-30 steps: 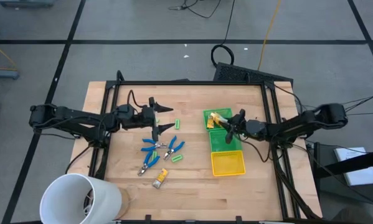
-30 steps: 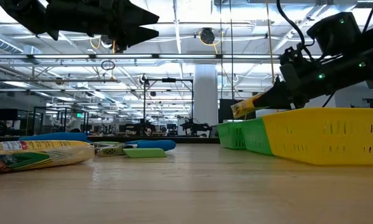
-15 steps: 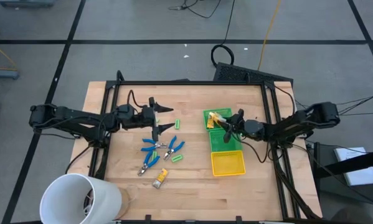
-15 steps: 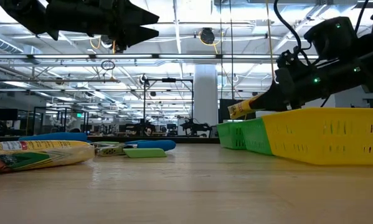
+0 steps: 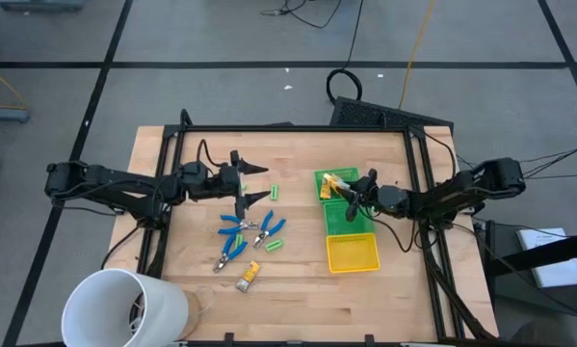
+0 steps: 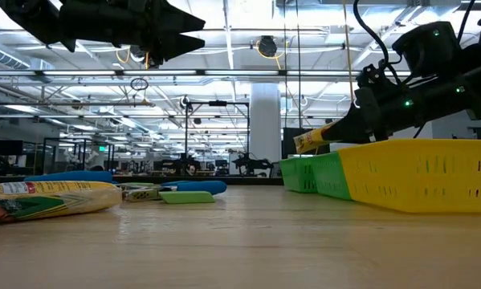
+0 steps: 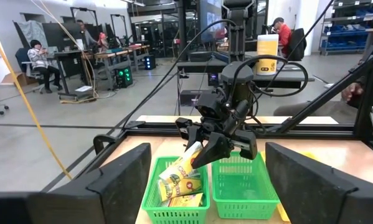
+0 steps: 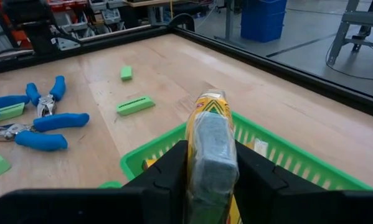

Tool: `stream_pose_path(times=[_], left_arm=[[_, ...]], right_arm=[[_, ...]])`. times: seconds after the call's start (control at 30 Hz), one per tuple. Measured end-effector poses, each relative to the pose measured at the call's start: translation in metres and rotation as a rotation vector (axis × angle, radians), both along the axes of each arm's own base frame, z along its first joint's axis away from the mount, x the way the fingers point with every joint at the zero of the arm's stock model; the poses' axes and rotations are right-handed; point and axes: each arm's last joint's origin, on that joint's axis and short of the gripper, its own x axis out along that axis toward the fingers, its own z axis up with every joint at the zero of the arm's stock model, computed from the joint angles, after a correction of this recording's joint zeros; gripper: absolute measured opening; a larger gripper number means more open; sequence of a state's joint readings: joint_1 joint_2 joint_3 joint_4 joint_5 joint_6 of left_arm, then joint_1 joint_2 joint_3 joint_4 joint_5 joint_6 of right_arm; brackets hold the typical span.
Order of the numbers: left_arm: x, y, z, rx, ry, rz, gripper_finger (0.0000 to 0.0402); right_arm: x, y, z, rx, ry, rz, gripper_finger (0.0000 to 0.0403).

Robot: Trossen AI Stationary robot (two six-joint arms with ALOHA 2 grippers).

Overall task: Pick & Place School Supplies
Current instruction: Put the yellow crayon box into the top green bin

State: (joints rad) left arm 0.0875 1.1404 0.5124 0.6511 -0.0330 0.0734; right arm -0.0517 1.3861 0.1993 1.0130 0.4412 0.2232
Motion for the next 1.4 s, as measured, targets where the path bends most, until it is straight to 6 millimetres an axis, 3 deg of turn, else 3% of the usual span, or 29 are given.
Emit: stream_pose_path(times=[0.27, 0.53, 0.77, 1.03, 1.23, 1.4], left_arm=[[0.0, 0.0, 0.0, 0.0, 0.0, 0.0, 0.0309], [0.0, 0.0, 0.0, 0.0, 0.0, 0.0, 0.0323], [0.0, 0.0, 0.0, 0.0, 0.0, 0.0, 0.0312], [0.0, 0.0, 0.0, 0.0, 0.0, 0.0, 0.0304], [0.0, 0.0, 0.0, 0.0, 0.0, -0.001, 0.0315], [0.0, 0.0, 0.0, 0.0, 0.0, -0.001, 0.0324]], right_arm=[[0.0, 0.0, 0.0, 0.0, 0.0, 0.0, 0.0113], [0.0, 0.0, 0.0, 0.0, 0.0, 0.0, 0.0155], [0.0, 0.0, 0.0, 0.009, -0.005, -0.002, 0.0181], [0.0, 0.0, -0.001, 0.073, -0.02, 0.01, 0.0177], [0.0, -0.006, -0.005, 0.242, -0.05, 0.049, 0.0172], [-0.003, -0.011, -0.008, 0.266, -0.023, 0.01, 0.0171]])
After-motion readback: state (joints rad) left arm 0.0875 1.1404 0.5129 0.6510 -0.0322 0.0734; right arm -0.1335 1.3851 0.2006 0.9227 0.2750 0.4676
